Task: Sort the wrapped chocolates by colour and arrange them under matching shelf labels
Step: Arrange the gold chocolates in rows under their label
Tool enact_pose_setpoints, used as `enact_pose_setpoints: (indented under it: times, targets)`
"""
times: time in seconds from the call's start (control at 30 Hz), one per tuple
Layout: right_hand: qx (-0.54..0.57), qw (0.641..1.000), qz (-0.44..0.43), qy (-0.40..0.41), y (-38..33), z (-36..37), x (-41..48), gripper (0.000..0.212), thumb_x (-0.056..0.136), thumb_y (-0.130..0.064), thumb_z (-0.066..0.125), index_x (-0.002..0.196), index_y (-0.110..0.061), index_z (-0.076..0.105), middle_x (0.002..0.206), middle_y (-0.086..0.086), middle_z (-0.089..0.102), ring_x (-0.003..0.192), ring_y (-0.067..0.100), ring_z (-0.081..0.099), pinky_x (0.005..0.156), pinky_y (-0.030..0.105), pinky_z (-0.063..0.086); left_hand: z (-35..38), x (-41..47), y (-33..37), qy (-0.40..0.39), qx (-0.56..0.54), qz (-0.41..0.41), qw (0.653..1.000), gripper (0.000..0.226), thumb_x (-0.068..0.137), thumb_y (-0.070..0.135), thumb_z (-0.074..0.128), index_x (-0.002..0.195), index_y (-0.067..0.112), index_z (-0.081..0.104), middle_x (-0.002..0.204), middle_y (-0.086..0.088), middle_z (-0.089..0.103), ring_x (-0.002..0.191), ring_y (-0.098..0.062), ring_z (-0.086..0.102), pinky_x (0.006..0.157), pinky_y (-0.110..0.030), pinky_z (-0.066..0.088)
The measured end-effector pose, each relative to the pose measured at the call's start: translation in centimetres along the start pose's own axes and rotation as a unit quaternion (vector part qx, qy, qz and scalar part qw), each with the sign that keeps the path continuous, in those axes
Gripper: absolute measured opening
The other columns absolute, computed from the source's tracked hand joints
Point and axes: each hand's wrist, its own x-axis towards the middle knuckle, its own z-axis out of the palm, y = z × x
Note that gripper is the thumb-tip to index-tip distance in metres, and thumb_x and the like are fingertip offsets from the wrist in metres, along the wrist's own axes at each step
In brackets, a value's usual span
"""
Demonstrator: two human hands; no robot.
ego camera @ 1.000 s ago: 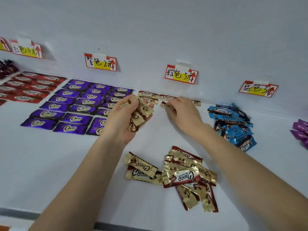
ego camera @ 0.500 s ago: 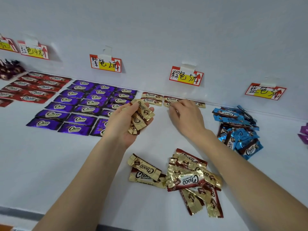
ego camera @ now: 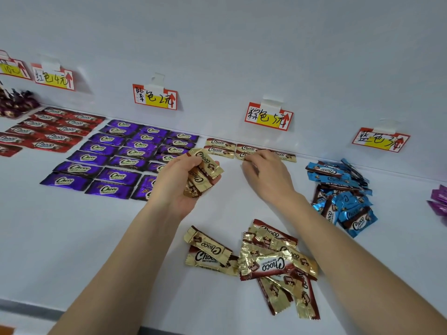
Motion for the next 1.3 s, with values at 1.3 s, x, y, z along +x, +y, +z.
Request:
enact_pose_setpoints:
  times: [1.3]
  targets:
    - [0.138, 0.986, -0.096, 0.008, -4.9, -10.9, -10.3, 0.016, 0.082, -0.017, 0.068, 0.097, -0.015, 0.07, 0.106, -0.014, 0.055, 0.103, 0.004, 0.046, 0.088, 0.0, 0.026, 1.2, -8.2, -2.9, -0.091, 0.126, 0.073, 0.985, 0.018, 0.086, -0.007, 0.056, 0.094, 0.006, 0.067, 0.081, -0.012, 0.074, 0.064, -0.018, 0.07, 0.053, -0.026, 0.056]
